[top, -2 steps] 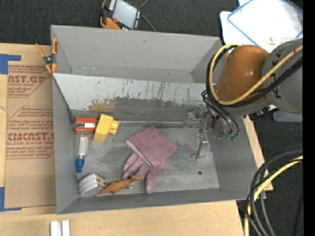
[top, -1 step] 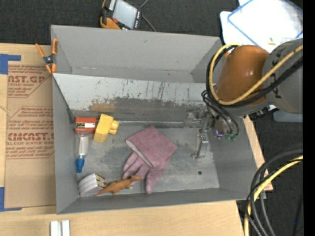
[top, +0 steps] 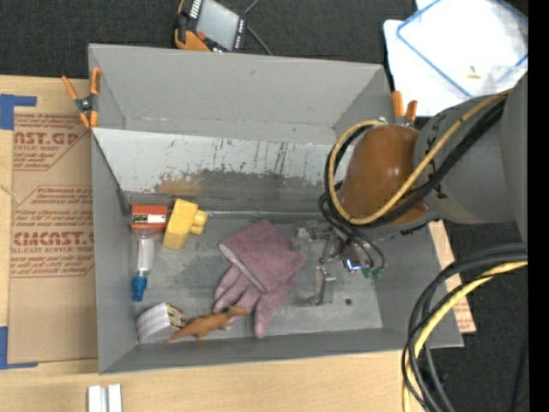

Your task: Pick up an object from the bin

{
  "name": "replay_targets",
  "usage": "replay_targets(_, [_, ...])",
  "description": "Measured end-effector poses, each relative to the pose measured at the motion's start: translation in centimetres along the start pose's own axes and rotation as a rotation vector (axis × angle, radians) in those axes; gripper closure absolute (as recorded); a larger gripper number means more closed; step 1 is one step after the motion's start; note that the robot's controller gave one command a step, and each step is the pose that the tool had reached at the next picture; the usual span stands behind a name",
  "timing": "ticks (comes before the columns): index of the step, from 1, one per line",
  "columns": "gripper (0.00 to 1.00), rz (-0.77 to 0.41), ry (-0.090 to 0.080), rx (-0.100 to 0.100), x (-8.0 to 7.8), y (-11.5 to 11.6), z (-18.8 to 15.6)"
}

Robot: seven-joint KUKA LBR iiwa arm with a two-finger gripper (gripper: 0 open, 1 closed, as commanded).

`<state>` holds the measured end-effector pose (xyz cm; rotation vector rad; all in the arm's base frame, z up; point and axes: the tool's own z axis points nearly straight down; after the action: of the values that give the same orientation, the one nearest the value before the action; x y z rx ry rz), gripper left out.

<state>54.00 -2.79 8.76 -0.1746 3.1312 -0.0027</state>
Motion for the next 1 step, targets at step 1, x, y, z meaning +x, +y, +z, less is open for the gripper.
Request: replay_targets(1, [1.0,0.123,-0.009,0.001,3.47,-0.08,1.69])
